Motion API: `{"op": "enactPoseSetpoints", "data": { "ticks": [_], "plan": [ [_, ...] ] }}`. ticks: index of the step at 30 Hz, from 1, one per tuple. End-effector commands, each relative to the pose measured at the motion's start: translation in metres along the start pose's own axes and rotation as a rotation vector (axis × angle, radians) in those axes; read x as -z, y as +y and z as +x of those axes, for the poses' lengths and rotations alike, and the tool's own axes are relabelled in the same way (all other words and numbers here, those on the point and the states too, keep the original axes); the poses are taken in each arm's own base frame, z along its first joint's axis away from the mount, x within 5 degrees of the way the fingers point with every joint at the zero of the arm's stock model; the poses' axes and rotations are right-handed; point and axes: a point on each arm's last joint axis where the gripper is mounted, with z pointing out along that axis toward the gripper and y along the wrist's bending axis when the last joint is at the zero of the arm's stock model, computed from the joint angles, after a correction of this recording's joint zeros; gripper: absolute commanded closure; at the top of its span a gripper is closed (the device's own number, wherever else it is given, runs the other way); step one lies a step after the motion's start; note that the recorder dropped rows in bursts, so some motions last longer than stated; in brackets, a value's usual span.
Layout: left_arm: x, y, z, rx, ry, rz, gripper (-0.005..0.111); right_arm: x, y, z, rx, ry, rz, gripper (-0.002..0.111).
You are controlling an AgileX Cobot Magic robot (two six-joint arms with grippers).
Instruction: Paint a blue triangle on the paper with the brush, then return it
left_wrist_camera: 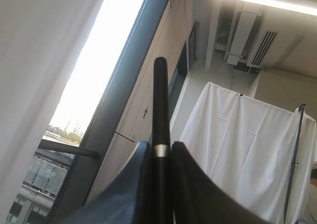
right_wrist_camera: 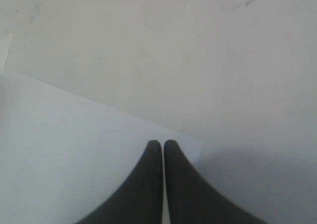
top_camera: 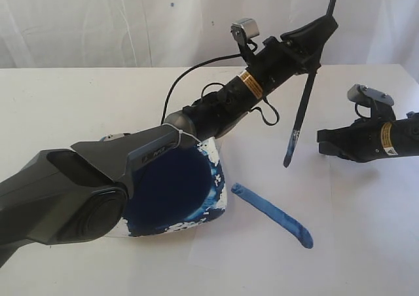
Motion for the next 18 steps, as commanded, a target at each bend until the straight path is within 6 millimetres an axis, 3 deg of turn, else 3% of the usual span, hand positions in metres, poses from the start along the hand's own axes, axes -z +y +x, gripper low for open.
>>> {"op": "enactPoseSetpoints", "data": {
  "ticks": [1, 18],
  "plan": [
    [-0.0051, -0.0040, -0.0109, -0.005, -0.050, 0.017, 0.107, 0.0016, -0.0006, -0.0010, 0.009, 0.000, 0.012, 0.106],
    [-0.0046, -0.0022, -0.0130, -0.032, -0.065, 0.005, 0.107, 0.0016, -0.0006, -0.0010, 0.009, 0.000, 0.012, 0.106]
  ]
}}
